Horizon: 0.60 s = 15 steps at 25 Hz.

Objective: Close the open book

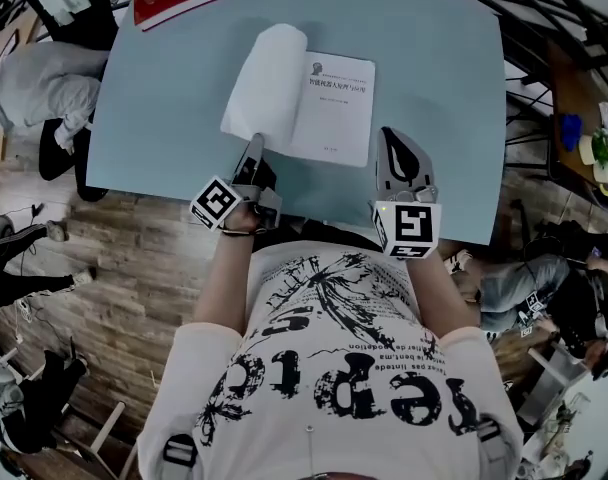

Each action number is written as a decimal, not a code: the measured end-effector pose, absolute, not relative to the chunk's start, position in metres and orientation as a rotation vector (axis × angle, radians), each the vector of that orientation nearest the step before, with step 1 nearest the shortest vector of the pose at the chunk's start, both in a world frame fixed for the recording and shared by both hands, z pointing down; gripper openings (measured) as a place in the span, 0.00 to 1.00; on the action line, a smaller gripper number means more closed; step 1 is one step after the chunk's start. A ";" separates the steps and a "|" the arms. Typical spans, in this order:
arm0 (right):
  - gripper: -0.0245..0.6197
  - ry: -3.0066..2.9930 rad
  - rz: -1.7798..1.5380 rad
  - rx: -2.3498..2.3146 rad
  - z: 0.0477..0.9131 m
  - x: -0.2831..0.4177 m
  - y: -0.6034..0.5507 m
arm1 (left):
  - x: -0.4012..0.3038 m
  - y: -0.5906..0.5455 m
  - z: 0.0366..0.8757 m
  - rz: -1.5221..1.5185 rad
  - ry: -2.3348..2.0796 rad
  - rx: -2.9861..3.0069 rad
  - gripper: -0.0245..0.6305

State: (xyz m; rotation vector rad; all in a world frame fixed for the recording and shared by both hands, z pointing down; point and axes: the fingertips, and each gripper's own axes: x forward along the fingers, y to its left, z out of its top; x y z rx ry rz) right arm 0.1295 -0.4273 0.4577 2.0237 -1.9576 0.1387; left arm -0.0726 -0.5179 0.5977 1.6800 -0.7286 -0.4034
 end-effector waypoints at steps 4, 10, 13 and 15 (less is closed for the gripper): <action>0.05 -1.944 0.142 2.046 0.455 0.138 -0.417 | -0.050 -0.507 0.578 -0.327 -0.672 1.807 0.11; 0.05 -1.907 0.168 2.084 0.458 0.152 -0.401 | -0.013 -0.487 0.571 -0.138 -0.599 2.005 0.10; 0.05 -1.894 0.184 2.097 0.461 0.159 -0.395 | 0.011 -0.473 0.572 -0.005 -0.556 2.111 0.09; 0.05 -1.886 0.193 2.105 0.464 0.165 -0.391 | 0.026 -0.466 0.576 0.082 -0.544 2.164 0.09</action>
